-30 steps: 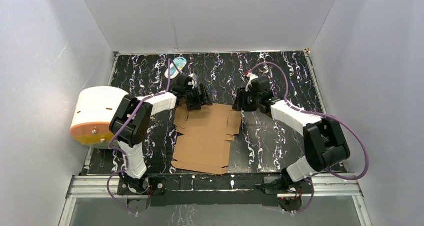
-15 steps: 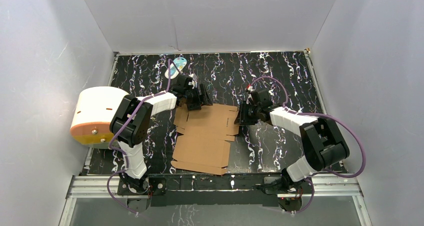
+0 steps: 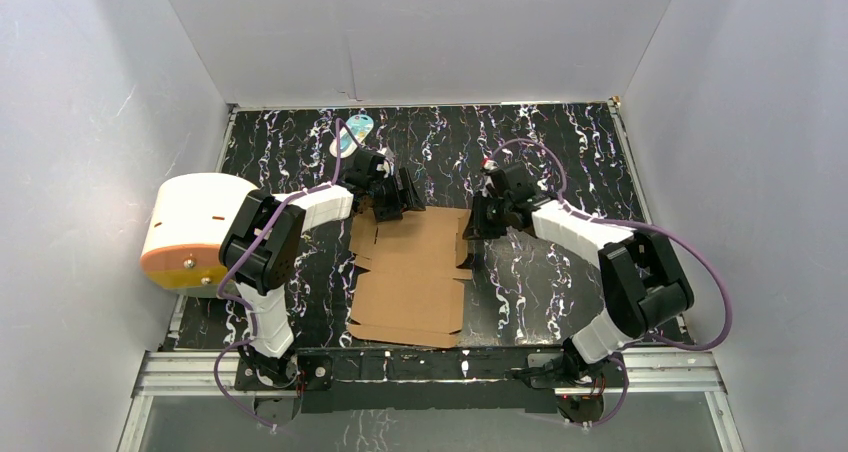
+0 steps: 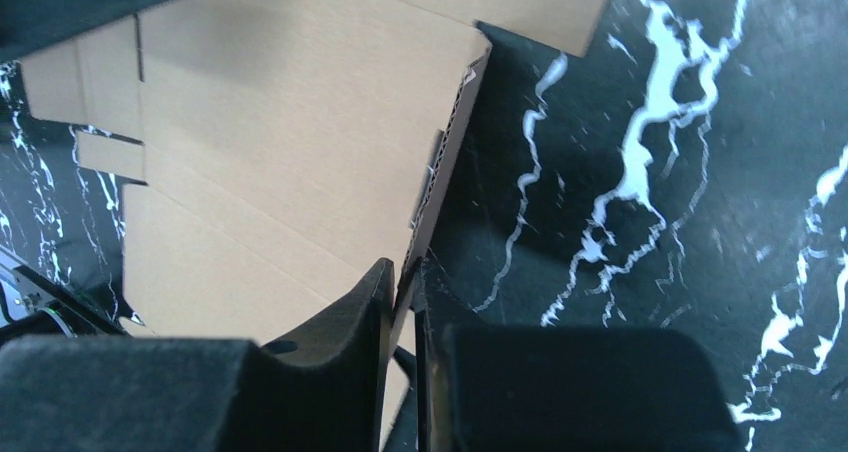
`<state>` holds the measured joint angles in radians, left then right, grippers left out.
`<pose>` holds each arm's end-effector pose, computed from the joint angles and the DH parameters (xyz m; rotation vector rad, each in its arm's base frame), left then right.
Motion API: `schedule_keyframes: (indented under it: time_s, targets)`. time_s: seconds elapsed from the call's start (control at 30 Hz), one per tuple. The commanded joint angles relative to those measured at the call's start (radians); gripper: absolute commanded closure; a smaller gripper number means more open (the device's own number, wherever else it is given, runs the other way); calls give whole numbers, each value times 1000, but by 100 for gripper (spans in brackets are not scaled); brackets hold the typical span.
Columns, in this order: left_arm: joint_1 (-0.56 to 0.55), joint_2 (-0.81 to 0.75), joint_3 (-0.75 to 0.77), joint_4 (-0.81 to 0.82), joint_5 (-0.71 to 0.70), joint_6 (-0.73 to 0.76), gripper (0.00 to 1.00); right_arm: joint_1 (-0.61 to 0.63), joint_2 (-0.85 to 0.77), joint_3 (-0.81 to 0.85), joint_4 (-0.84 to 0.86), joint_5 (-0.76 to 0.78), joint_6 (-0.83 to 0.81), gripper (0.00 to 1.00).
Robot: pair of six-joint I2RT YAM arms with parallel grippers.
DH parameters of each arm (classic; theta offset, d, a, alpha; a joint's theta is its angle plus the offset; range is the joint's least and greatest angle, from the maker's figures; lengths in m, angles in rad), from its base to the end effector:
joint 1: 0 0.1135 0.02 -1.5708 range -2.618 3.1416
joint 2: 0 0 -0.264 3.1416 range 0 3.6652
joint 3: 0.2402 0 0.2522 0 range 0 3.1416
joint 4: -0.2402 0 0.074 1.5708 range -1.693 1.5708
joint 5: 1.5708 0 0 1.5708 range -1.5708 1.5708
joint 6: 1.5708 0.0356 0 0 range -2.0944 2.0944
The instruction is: Fold the paper box
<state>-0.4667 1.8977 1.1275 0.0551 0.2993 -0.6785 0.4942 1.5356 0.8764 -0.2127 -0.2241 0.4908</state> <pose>0.3560 -0.1911 0.1652 -0.0904 2.4270 -0.9057 0.2701 0.1545 0.1915 -0.1085 2.5417 0.6900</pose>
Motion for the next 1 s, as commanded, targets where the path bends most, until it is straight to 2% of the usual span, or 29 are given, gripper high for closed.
schedule_keyframes:
  time_s: [0.0, 0.17, 0.47, 0.7, 0.97]
  targets:
    - [-18, -6, -43, -104, 18, -12, 31, 50, 34, 128, -32, 21, 5, 76]
    - [-18, -5, -40, -98, 27, -15, 31, 93, 98, 182, -35, 35, 14, 70]
    - [-18, -12, -56, -90, 27, -18, 31, 142, 188, 230, -16, 51, 17, 65]
    - [-19, -21, -64, -88, 23, -16, 31, 142, 146, 230, -37, 142, -31, 61]
    - [-19, -22, -64, -96, 20, -12, 31, 116, 25, 190, -35, 246, -93, 53]
